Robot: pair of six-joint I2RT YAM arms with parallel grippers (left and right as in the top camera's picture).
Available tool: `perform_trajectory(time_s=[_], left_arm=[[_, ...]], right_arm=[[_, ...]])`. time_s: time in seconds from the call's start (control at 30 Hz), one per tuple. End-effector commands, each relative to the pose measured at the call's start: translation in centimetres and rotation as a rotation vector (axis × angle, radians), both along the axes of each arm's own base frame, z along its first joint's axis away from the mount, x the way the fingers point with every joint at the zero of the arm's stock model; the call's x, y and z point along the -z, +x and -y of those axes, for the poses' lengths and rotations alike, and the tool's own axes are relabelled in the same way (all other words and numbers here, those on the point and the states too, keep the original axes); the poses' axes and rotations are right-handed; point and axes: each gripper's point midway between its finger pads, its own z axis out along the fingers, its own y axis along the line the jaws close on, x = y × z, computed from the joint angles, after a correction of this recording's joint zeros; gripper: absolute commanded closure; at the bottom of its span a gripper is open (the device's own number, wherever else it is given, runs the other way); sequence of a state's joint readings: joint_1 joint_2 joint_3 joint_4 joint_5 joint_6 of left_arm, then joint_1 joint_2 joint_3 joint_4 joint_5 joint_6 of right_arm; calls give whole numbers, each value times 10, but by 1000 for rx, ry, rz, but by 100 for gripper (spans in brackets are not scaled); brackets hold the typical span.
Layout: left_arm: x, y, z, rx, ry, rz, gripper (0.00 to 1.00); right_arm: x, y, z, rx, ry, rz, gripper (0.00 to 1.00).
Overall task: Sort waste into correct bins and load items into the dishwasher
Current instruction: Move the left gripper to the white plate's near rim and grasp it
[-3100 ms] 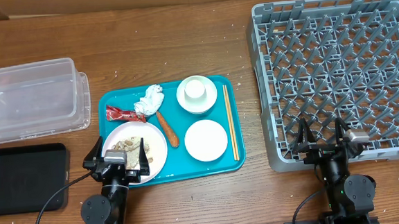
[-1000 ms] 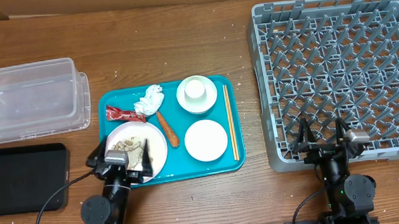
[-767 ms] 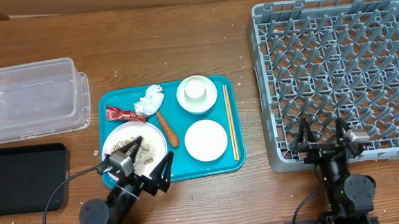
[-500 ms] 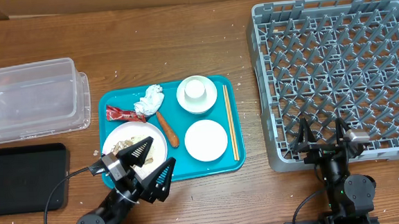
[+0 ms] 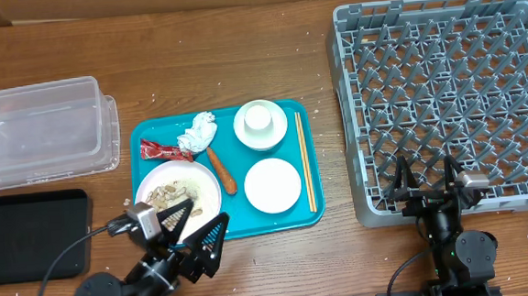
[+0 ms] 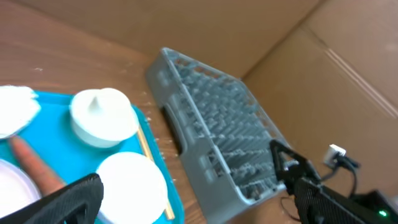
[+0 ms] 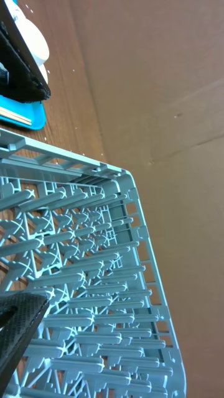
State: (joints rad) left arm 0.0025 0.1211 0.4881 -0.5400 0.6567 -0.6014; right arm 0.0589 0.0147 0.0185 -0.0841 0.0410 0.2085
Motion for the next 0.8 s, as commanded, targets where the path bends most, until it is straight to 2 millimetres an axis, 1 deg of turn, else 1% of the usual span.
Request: perform_trajectory(time_s=[0.0,0.1,0.2,0.33,0.4,0.5,0.57,0.6,0.63,0.7,0.77], left_arm=[[-25,7,-17,-84,175,13,0],[-29,9,-22,-94,225,-100,0],[-30,9,-29,-106,277,-250,0],[-34,8,-30,-83,303,-398,0],[-40,8,-26,-55,290,-435,0],[-48,8,-12,24,235,-443,0],[-52,4,0,86,152,-477,0],[-59,-3,12,168,110,-462,0],[-62,-5,16,196,102,-449,0],[-63,-6,17,205,108,-441,0],[-59,-7,13,183,122,-460,0]], right_arm=[[2,0,2,11,-3,5,0],[2,0,2,11,-3,5,0],[2,0,2,11,-3,5,0],[2,0,2,11,-3,5,0],[2,0,2,11,-3,5,0],[2,0,2,11,-3,5,0],[2,0,2,11,-3,5,0],[2,0,2,11,-3,5,0],[2,0,2,11,-3,5,0],[2,0,2,11,-3,5,0],[2,0,2,11,-3,5,0]])
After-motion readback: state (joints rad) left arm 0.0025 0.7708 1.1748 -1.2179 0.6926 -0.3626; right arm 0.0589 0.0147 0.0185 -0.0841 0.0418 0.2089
